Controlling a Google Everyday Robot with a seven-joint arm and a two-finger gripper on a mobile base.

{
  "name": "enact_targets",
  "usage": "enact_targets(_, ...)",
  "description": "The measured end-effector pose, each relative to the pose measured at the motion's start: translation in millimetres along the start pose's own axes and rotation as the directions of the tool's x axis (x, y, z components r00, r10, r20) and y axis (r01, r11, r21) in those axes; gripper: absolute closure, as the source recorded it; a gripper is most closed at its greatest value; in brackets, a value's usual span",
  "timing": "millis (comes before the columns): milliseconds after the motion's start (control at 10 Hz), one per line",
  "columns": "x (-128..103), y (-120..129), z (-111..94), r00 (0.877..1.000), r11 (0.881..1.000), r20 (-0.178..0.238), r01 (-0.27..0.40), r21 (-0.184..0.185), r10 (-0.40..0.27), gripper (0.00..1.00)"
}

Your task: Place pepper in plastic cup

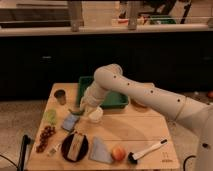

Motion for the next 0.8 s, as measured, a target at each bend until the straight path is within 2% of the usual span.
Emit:
enact_targets(400, 8.0, -0.6, 3.8, 0.998, 0.998, 0.047, -0.05, 0.025, 0.049, 1.0)
enact_targets(800, 17.3, 0.9, 8.7, 0.99, 0.995, 0.113, -0.093, 0.048, 0.087, 1.0)
